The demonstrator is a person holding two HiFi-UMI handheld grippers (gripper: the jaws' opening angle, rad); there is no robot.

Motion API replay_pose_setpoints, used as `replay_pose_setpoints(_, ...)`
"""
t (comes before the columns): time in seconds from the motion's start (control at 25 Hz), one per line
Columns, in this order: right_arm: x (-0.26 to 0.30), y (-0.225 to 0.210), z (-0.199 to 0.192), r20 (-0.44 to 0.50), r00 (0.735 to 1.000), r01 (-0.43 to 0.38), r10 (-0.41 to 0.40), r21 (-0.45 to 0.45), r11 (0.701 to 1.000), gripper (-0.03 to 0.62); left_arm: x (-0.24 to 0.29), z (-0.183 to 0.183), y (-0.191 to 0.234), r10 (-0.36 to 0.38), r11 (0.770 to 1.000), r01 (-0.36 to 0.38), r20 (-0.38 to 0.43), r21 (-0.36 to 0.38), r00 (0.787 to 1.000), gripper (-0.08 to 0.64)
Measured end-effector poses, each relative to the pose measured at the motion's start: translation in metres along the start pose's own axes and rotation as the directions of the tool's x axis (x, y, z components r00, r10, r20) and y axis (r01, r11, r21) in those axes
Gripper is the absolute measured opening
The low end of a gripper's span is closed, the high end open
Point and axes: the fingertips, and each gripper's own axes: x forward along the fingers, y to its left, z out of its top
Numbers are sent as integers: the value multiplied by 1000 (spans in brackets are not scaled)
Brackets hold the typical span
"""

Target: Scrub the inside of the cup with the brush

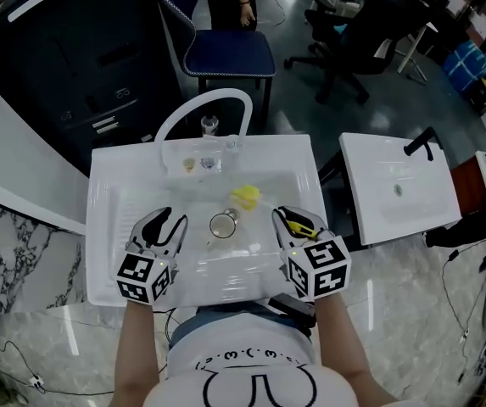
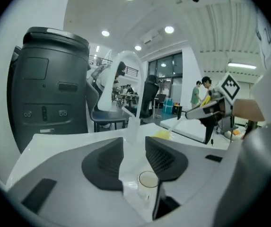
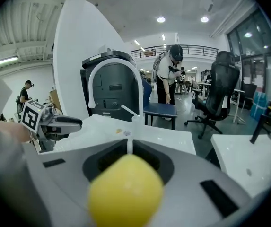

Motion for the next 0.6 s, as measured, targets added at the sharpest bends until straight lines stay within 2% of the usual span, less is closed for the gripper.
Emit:
replay_pose_setpoints(0.08, -4, 1, 3, 19, 1000, 4, -4, -7, 1000, 43, -11, 19, 0, 16, 1000, -14, 83, -24, 996, 130)
replay_pose_setpoints(0.16, -7, 0, 7, 45, 999, 10, -10, -4, 1000, 43, -21, 36, 1, 44, 999, -40, 147, -27, 988, 38)
replay_pose_setpoints(0.2, -9, 1, 9, 59, 998, 13, -12, -4, 1000, 43, -25, 42, 2, 53, 999, -51, 162, -17, 985, 17)
replay_pose_setpoints(0.4, -17, 4, 20, 120, 992, 31, -29, -14, 999, 41, -37, 68, -1, 72, 993, -91, 210, 78, 975, 15)
replay_pose_setpoints(0.6, -27, 6, 30, 170, 985, 40, -34, -36, 999, 41, -44, 86, -6, 88, 987, -118, 252, 106, 964, 15)
